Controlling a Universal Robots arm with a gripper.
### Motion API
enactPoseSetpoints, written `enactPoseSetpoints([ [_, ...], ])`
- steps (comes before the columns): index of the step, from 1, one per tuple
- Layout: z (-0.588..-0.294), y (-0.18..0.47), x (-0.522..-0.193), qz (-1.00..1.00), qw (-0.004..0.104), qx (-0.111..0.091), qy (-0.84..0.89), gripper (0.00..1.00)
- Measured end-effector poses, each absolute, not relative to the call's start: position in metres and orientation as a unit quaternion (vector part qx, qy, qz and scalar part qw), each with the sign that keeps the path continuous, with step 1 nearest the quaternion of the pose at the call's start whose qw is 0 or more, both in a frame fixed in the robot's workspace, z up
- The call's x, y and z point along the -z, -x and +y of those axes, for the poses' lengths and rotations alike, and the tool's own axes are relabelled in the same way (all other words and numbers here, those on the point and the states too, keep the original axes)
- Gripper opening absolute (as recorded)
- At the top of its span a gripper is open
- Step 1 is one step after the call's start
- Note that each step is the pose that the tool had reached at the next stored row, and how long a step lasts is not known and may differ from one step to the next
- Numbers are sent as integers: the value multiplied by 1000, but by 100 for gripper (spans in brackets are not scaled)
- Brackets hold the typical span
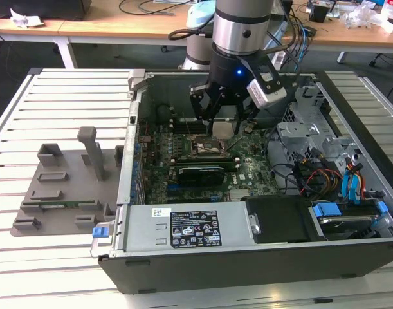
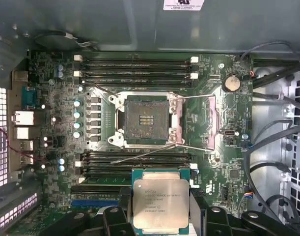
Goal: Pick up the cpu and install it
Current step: 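Pick up the cpu and move it towards the insertion slot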
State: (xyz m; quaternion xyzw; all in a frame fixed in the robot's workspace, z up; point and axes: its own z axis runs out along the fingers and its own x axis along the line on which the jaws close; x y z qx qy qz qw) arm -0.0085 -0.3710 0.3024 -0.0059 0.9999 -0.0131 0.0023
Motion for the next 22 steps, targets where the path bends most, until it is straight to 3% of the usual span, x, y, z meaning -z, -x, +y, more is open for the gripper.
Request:
enactPoseSetpoints([
  [13, -335, 16, -293, 1000, 2, 15, 6, 55],
  [22, -335, 17, -292, 1000, 2, 16, 6, 55],
])
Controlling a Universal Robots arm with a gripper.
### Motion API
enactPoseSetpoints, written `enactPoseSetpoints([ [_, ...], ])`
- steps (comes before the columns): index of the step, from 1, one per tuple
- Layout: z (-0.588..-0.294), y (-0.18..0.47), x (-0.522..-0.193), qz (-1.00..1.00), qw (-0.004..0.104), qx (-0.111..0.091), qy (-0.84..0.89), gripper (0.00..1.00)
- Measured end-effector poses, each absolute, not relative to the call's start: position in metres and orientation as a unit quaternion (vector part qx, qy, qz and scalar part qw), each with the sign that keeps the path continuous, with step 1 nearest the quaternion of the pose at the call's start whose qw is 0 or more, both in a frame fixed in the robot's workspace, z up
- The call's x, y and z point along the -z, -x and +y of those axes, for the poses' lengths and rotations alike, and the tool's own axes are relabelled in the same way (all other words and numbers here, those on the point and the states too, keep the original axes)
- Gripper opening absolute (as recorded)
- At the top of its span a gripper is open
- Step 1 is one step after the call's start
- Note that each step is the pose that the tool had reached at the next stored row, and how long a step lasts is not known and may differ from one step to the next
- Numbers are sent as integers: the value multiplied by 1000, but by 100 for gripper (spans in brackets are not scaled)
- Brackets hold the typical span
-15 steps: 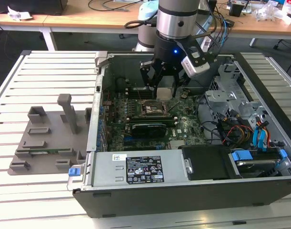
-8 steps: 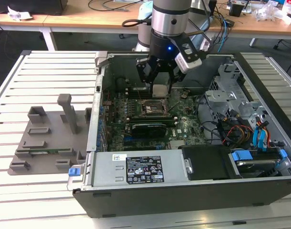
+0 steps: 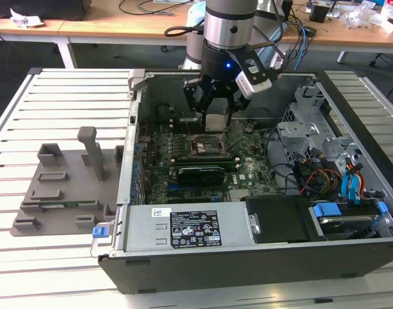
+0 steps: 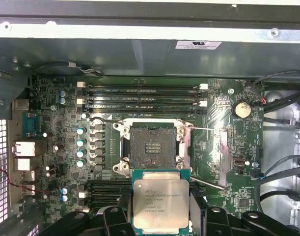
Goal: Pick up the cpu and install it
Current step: 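Pick up the cpu and move it towards the insertion slot, then place the cpu into insertion slot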
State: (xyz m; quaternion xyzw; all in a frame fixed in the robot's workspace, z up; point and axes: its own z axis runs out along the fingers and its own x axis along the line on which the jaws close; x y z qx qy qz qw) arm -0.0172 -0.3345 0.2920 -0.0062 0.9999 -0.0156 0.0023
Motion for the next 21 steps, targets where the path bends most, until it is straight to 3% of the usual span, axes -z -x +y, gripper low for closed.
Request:
enactPoseSetpoints([
  [21, -334, 17, -291, 990, 1, 31, -138, 55],
])
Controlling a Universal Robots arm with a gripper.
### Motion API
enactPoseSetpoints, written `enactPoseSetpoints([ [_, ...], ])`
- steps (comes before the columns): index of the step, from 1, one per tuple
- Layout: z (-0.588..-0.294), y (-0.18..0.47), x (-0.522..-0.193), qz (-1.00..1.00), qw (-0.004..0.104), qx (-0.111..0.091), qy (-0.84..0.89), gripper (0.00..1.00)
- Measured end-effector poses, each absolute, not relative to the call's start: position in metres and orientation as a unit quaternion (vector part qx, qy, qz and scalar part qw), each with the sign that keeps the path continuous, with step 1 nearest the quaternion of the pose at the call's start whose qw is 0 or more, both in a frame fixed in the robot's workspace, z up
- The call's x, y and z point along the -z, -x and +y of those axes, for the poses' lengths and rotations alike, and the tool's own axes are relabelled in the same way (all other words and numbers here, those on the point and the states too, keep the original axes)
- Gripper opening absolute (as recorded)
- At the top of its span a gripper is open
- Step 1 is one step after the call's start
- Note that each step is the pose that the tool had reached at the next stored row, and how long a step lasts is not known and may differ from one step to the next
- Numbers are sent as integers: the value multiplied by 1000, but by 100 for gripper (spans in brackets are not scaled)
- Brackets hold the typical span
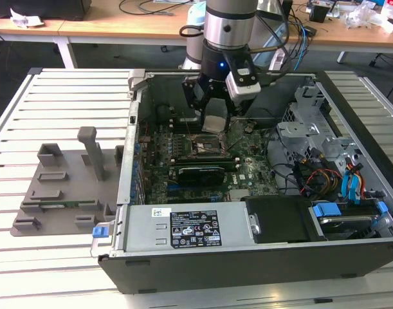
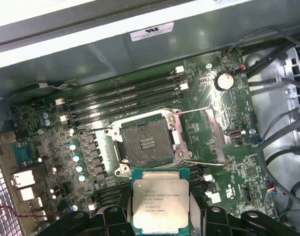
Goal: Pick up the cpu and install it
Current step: 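Place the cpu into insertion slot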
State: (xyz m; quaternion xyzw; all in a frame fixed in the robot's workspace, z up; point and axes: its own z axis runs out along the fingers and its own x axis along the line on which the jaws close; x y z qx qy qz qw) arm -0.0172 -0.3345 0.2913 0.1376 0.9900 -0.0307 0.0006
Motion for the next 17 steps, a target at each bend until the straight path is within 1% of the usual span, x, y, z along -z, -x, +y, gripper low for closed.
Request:
enactPoseSetpoints([
  [6, -335, 17, -291, 980, 0, 39, -196, 55],
  [17, -335, 17, -290, 966, -1, 47, -253, 55],
])
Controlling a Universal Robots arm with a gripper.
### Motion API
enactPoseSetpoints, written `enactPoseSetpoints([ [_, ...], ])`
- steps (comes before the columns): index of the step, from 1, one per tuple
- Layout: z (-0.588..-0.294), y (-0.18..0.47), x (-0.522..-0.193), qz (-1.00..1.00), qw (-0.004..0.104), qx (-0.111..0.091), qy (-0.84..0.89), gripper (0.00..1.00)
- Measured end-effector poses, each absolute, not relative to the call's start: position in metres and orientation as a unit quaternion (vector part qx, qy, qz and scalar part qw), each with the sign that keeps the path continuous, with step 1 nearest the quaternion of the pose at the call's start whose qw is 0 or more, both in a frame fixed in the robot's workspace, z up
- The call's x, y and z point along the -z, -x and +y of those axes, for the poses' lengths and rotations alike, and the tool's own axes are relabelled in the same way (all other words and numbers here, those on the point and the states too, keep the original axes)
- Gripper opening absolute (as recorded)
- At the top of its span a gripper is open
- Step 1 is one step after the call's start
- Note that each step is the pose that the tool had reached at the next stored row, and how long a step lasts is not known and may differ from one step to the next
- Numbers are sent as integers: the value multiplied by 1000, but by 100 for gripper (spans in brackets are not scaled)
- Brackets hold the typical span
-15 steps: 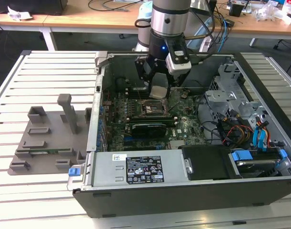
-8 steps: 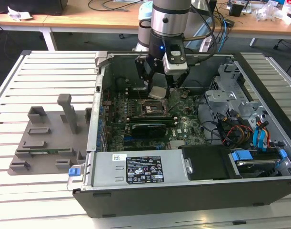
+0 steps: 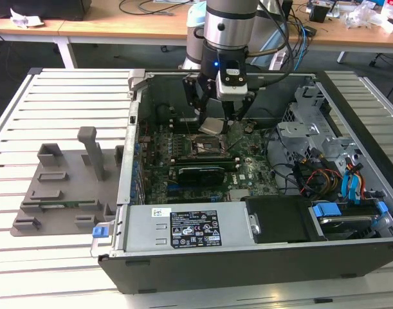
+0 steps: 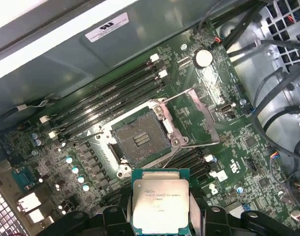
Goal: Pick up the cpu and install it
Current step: 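Place the cpu into insertion slot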
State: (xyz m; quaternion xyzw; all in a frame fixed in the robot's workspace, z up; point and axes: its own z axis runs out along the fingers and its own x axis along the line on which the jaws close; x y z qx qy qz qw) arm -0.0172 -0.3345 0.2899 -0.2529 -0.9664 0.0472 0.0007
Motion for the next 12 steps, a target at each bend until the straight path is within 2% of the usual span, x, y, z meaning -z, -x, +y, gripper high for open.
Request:
enactPoseSetpoints([
  [12, -335, 17, -288, -943, 1, -62, 327, 55],
])
